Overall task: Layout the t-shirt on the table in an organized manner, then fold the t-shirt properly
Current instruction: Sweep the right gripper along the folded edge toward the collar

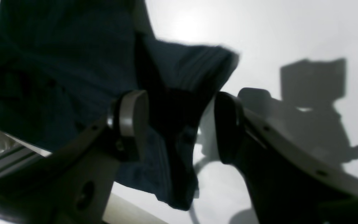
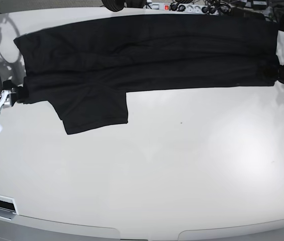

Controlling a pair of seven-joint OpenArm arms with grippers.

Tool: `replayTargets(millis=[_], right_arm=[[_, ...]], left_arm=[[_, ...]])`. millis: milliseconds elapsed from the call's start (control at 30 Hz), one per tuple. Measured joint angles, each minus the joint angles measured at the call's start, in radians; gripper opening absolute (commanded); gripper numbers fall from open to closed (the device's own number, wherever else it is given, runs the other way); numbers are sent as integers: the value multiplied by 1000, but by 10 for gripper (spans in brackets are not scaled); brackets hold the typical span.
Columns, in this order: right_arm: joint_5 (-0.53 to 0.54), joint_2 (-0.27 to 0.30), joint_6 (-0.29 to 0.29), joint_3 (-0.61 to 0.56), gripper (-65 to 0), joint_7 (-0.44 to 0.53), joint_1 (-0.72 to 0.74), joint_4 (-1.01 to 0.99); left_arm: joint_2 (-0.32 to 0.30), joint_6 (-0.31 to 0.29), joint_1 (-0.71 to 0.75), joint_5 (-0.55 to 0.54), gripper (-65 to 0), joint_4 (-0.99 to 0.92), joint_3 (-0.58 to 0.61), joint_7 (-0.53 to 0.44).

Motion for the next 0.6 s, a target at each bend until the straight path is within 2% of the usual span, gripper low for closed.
replayTargets(millis=[100, 233, 333, 400, 500, 600], right_arm=[[14, 12, 0, 3, -297, 36, 43, 0], [-1, -16, 0, 5, -296, 171, 47, 0], [-90, -90, -1, 5, -294, 222, 53, 0], [-207, -155, -27, 5, -272, 271, 60, 0], [-371, -241, -88, 5, -233, 385, 61, 0], [-455, -285, -166, 5, -228, 472, 61, 0]], left_arm=[[1, 0, 0, -2, -249, 0, 0, -24], [2, 0, 0, 0, -249, 0, 0, -41], [3, 0, 0, -1, -249, 0, 0, -58], [3, 0, 0, -1, -249, 0, 0, -75], [3, 0, 0, 0, -249, 0, 0, -77], [2, 0, 0, 0, -249, 0, 0, -77]])
